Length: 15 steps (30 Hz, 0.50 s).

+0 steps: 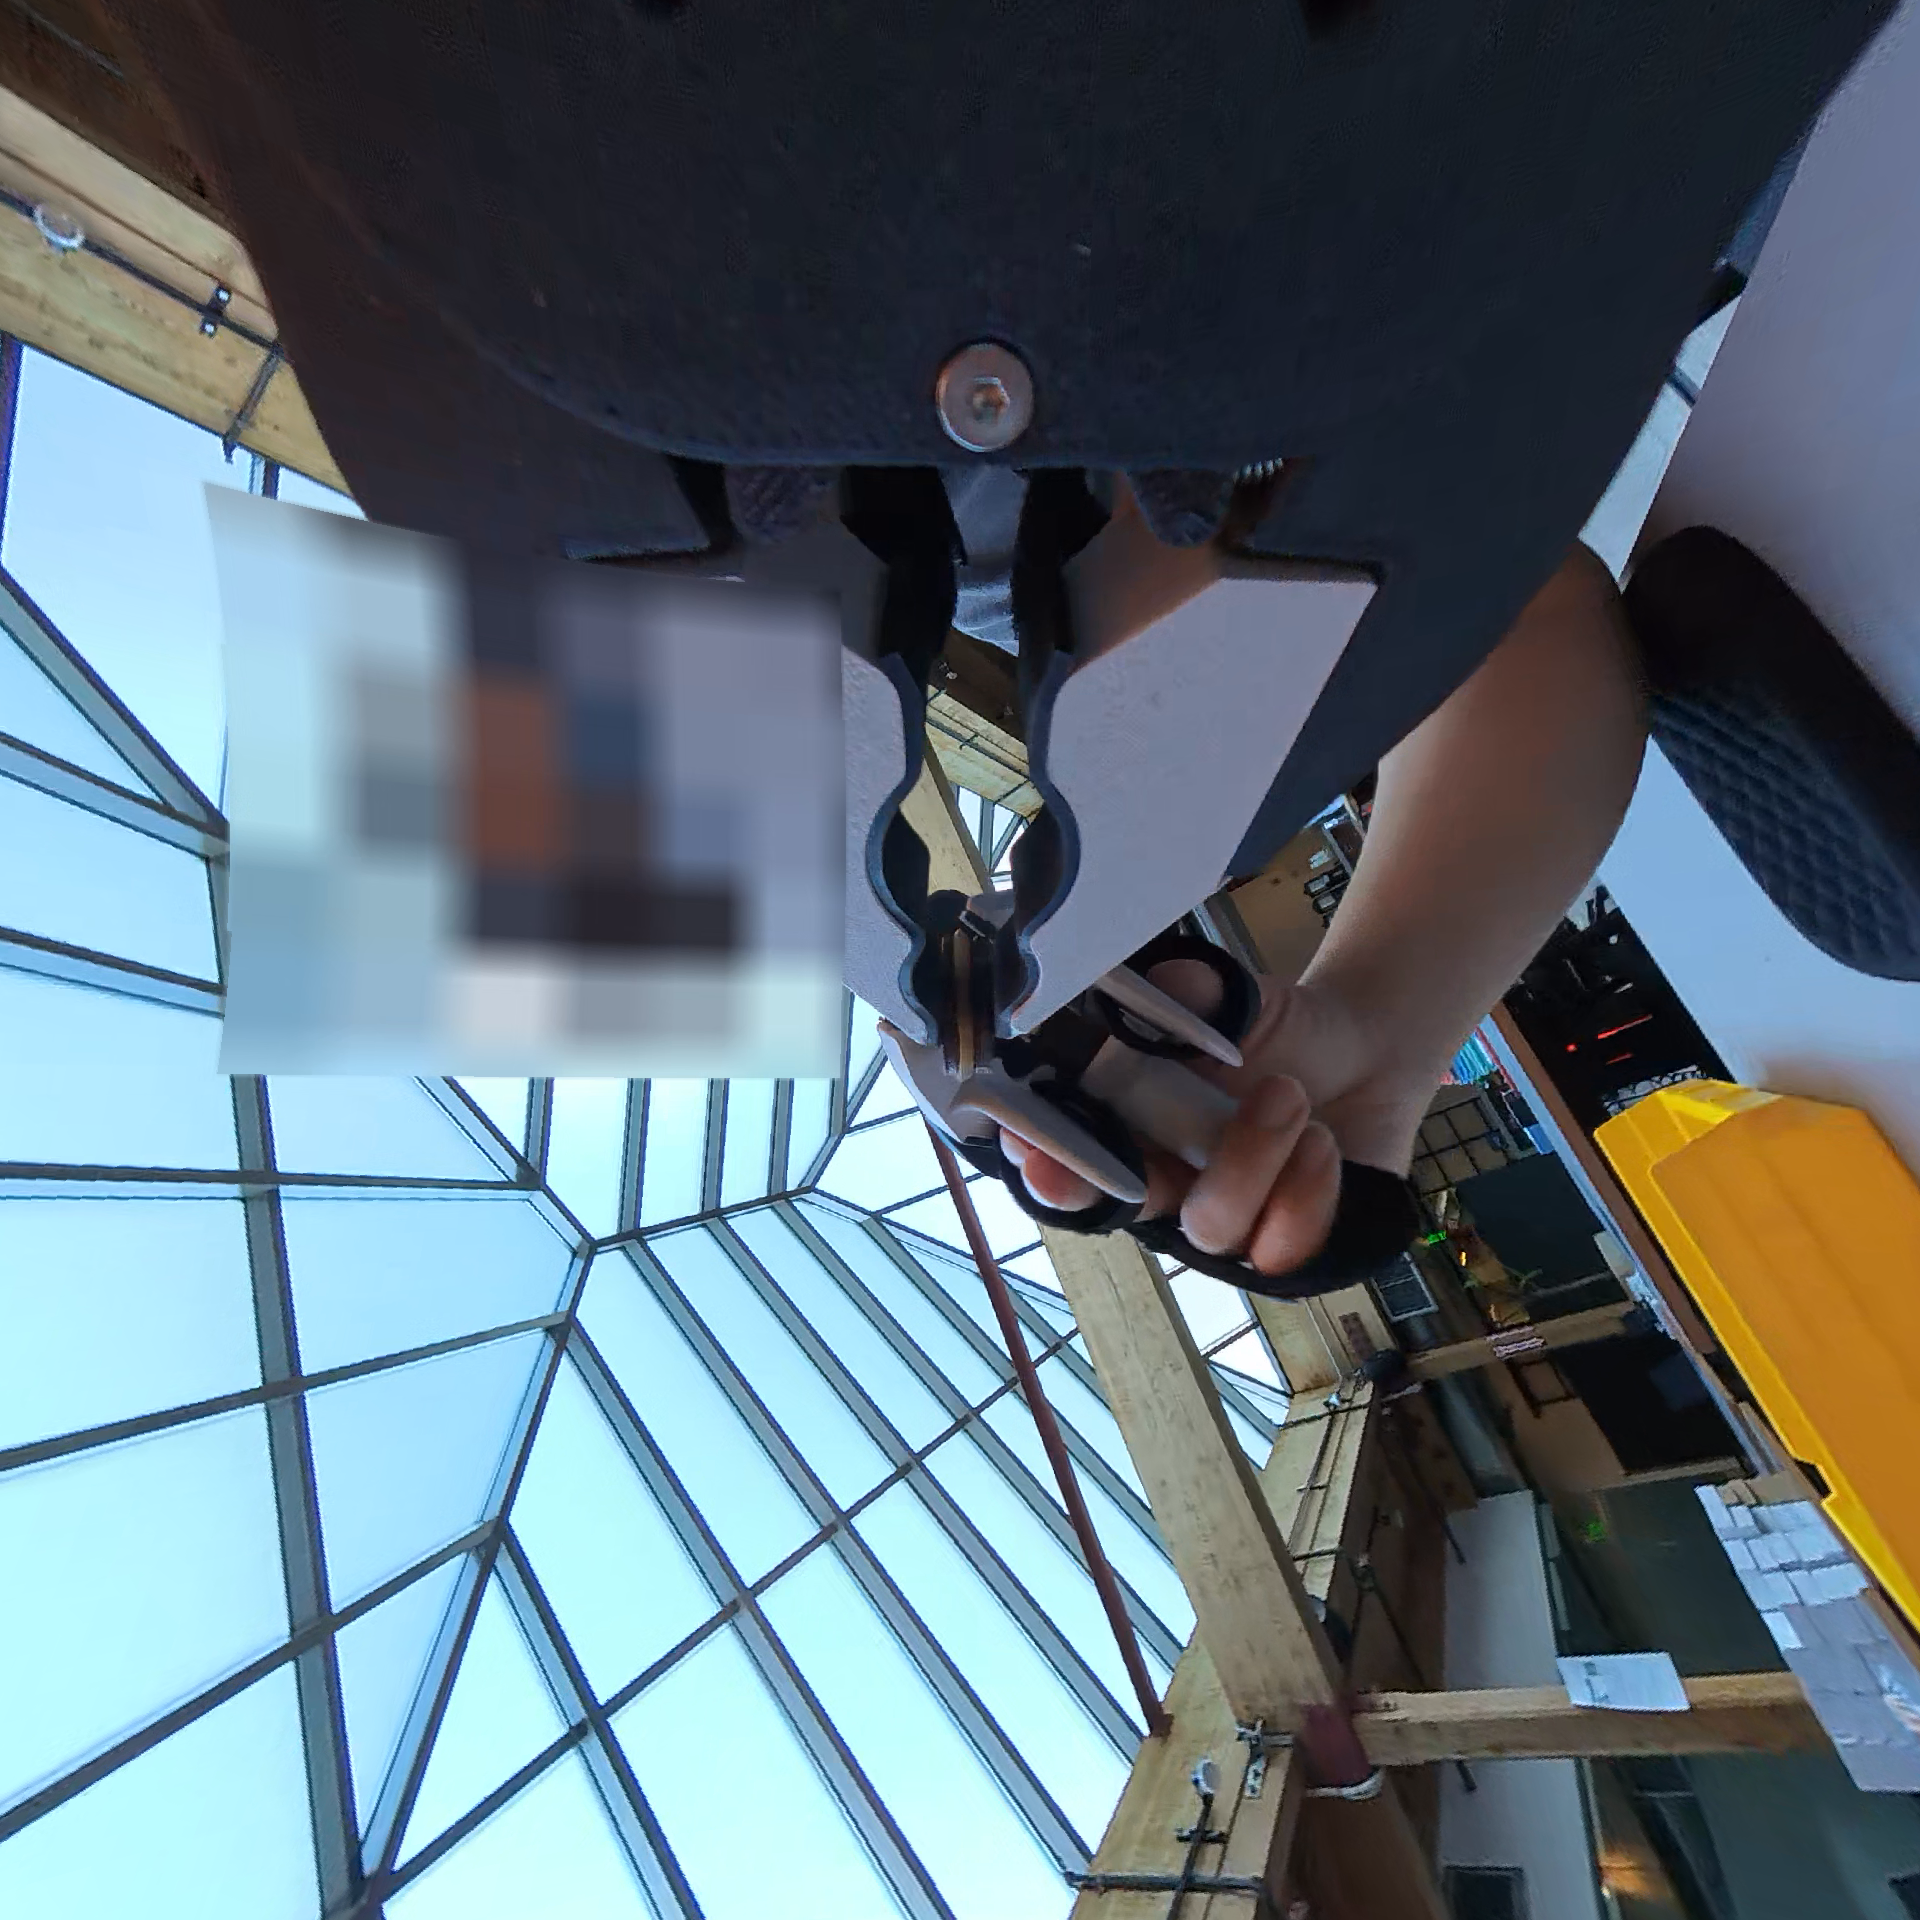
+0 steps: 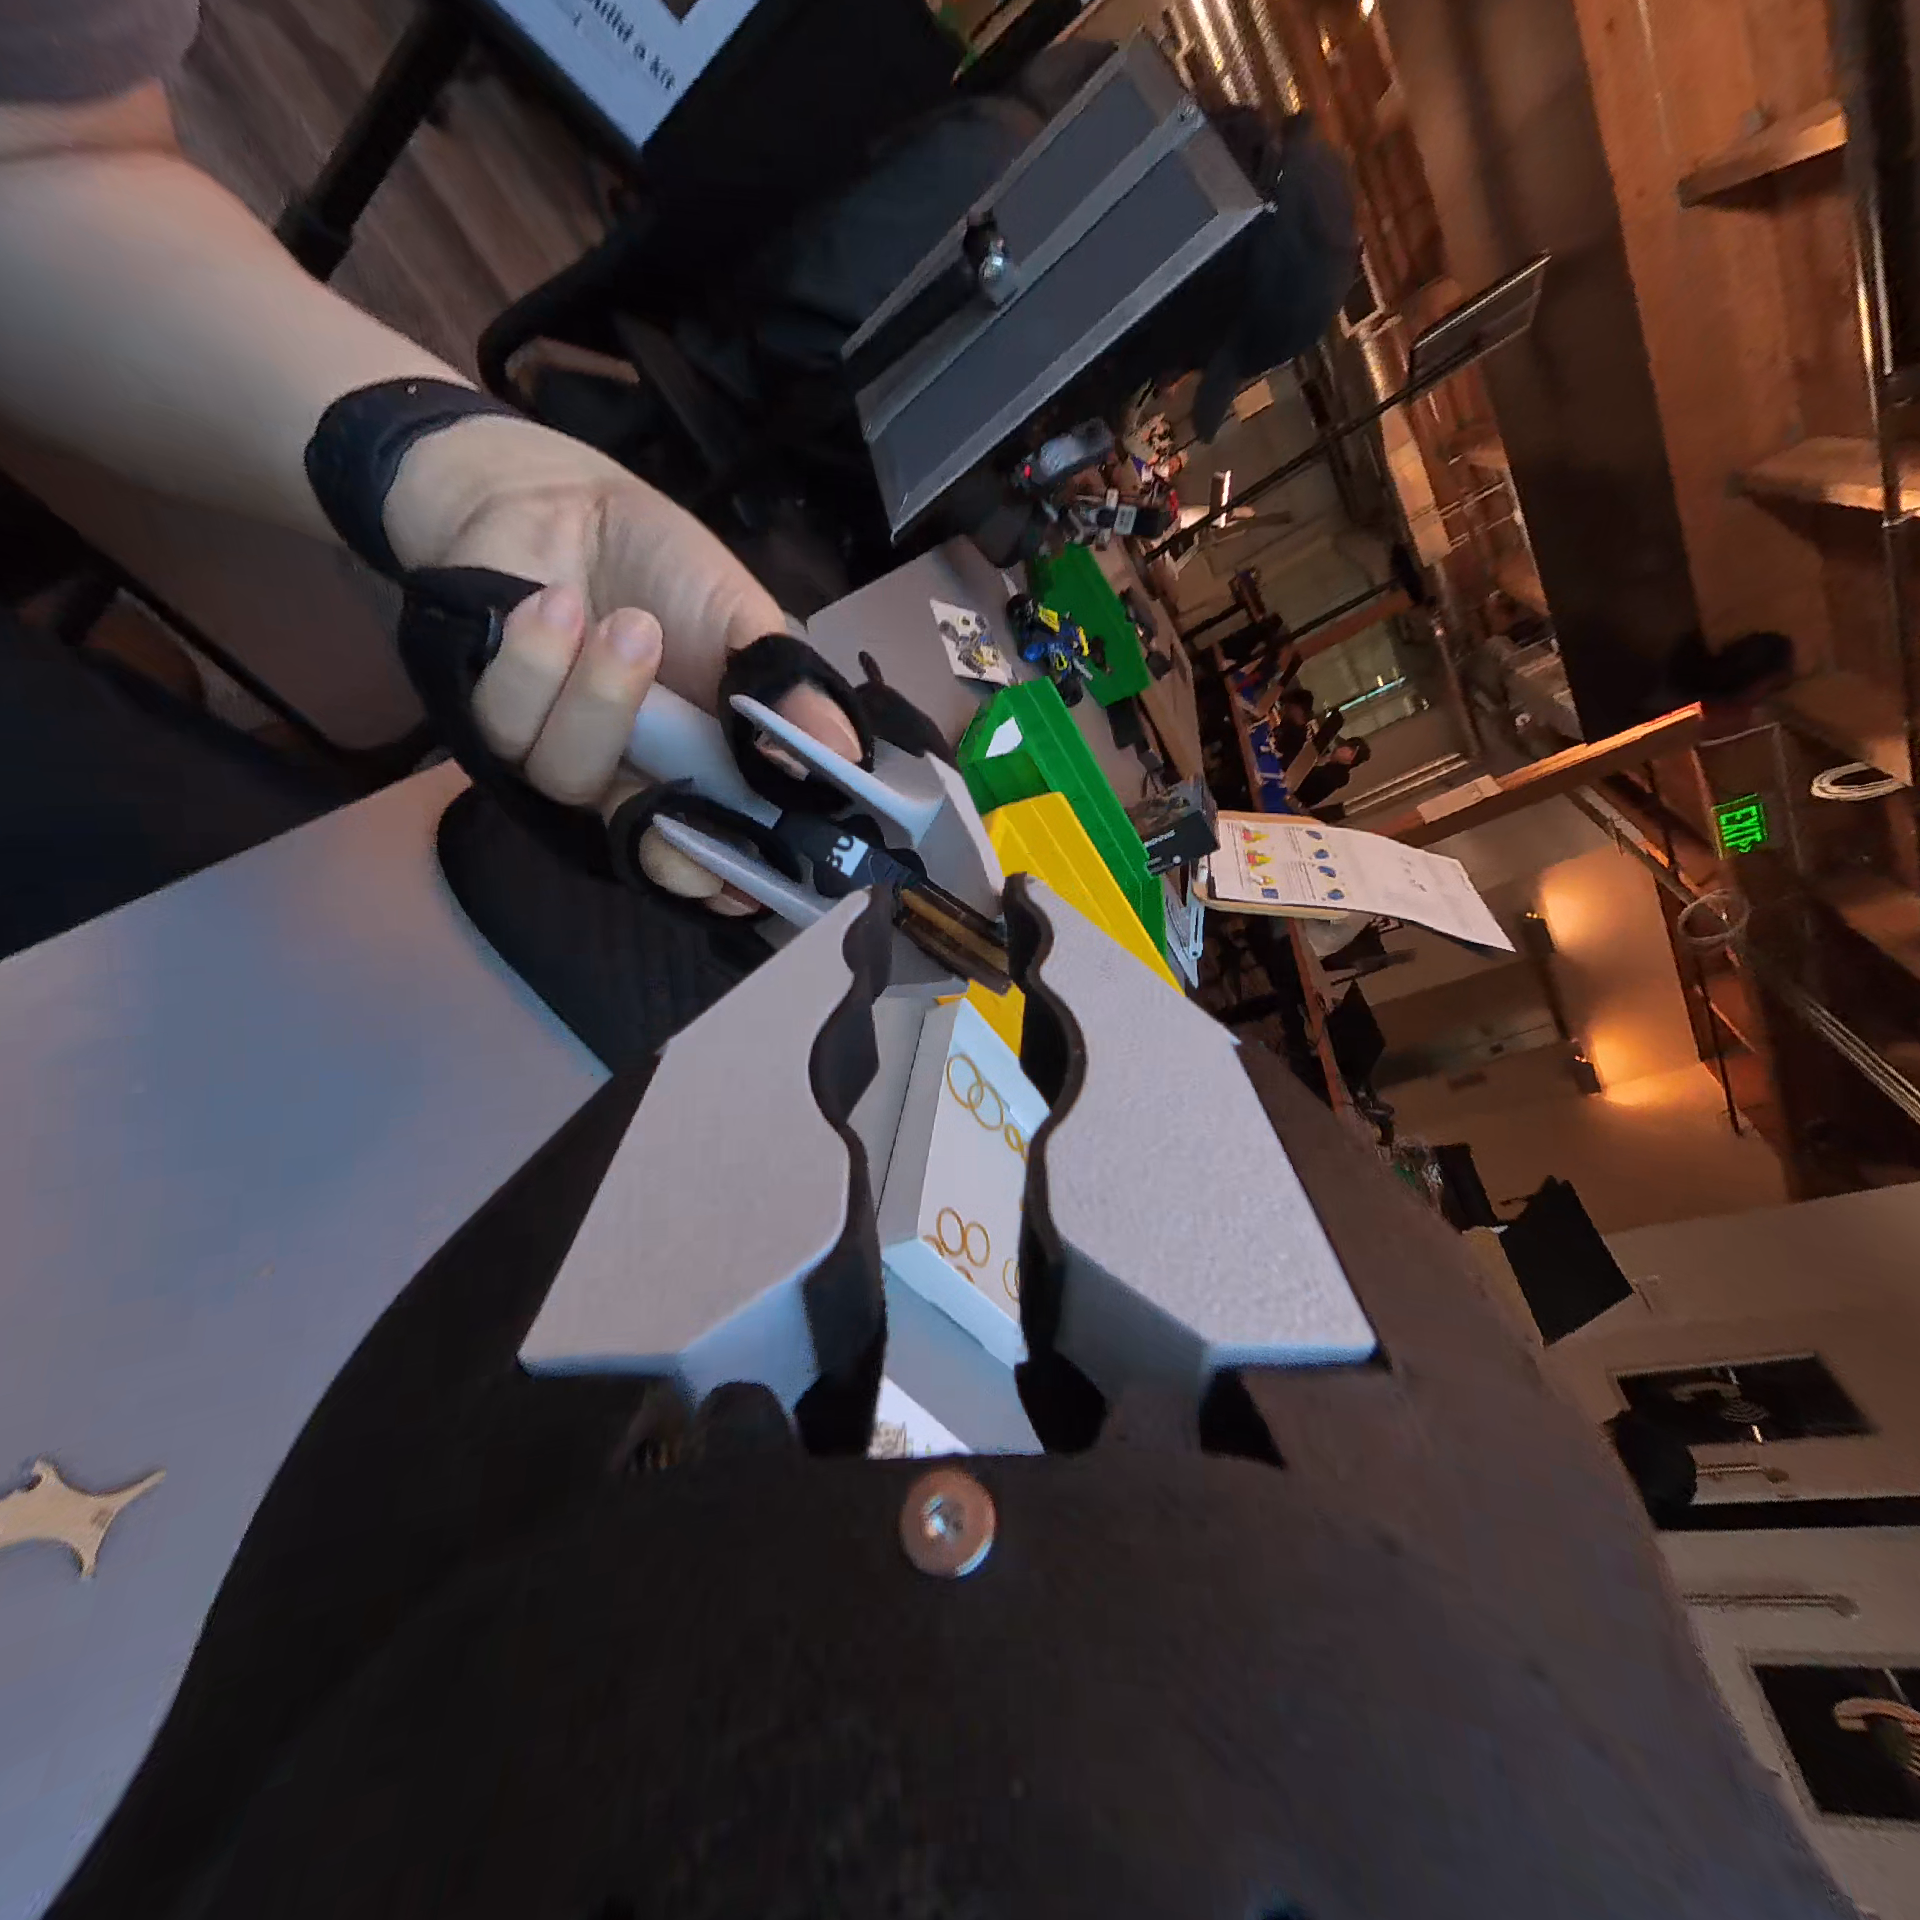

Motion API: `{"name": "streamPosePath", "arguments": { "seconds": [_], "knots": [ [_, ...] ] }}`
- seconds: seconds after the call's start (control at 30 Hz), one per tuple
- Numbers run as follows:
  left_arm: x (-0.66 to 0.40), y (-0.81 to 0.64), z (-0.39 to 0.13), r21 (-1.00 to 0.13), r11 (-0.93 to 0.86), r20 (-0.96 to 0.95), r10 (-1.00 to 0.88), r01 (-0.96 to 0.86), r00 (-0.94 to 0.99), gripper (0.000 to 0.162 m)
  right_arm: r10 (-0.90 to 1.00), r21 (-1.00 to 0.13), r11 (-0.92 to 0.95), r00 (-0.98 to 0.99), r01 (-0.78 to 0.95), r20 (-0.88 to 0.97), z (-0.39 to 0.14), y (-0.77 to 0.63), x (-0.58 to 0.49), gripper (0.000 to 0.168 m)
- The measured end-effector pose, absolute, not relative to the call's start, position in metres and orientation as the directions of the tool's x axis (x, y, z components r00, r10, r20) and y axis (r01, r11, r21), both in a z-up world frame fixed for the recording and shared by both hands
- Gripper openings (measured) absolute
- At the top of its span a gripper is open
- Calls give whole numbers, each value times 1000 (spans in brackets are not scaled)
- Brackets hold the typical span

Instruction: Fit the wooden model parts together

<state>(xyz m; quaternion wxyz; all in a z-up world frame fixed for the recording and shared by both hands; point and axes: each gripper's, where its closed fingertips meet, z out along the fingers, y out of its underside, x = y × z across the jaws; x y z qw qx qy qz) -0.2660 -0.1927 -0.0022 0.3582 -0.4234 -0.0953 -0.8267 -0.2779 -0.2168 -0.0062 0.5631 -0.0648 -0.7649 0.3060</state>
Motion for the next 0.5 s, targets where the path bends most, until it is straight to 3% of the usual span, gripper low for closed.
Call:
{"name": "streamPosePath", "arguments": {
  "seconds": [0.13, 0.27, 0.5],
  "knots": [
    [-263, -194, -10, -136, -739, 780, -491, 660, -388, 6, 407, -501, 852, -406, -155, 818, -19, -211, -278, 32],
    [-261, -194, -17, -111, -758, 789, -460, 642, -407, 6, 364, -444, 886, -389, -138, 846, -23, -209, -280, 22],
    [-271, -193, -13, -97, -733, 777, -478, 673, -409, 10, 533, -603, 796, -417, -49, 737, -21, -205, -287, 18]
  ]
}}
